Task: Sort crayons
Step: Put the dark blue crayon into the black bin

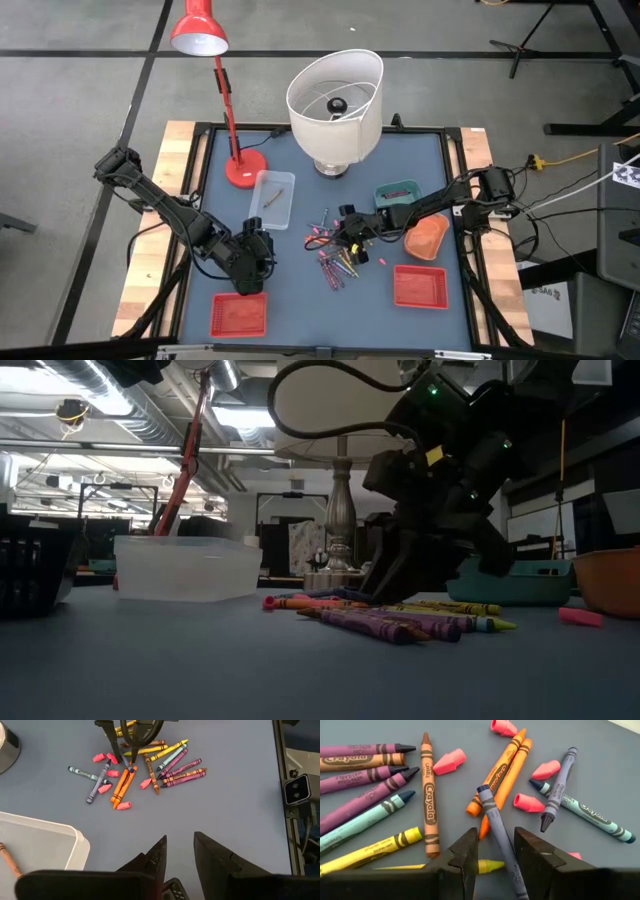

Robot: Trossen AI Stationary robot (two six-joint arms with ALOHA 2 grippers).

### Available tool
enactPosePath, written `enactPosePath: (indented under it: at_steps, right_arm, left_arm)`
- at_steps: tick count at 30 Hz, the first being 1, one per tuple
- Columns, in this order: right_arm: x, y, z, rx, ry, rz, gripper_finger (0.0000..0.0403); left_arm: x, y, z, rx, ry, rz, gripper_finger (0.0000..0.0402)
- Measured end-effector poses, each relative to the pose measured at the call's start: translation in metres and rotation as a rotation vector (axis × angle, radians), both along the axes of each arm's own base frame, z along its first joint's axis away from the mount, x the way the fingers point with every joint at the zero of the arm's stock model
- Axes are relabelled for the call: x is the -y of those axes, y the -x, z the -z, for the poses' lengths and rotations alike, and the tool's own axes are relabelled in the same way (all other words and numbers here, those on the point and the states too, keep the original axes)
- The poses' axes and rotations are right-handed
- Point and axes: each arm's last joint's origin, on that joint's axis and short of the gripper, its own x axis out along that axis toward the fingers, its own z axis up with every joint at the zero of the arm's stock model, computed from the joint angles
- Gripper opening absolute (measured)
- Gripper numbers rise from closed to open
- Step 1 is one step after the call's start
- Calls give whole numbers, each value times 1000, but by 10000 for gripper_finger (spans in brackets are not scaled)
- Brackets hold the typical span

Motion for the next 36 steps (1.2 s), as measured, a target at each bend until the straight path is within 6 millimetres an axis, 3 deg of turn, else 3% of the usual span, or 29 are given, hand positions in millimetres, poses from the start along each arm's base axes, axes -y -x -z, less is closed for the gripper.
enactPosePath:
  at_steps: [24,36]
  right_arm:
    - [0,0,0,-5,-1,-1,124]
    - [0,1,0,-9,-6,-6,35]
  left_arm:
    - [0,0,0,6,5,-1,82]
    - [0,0,0,5,5,-1,82]
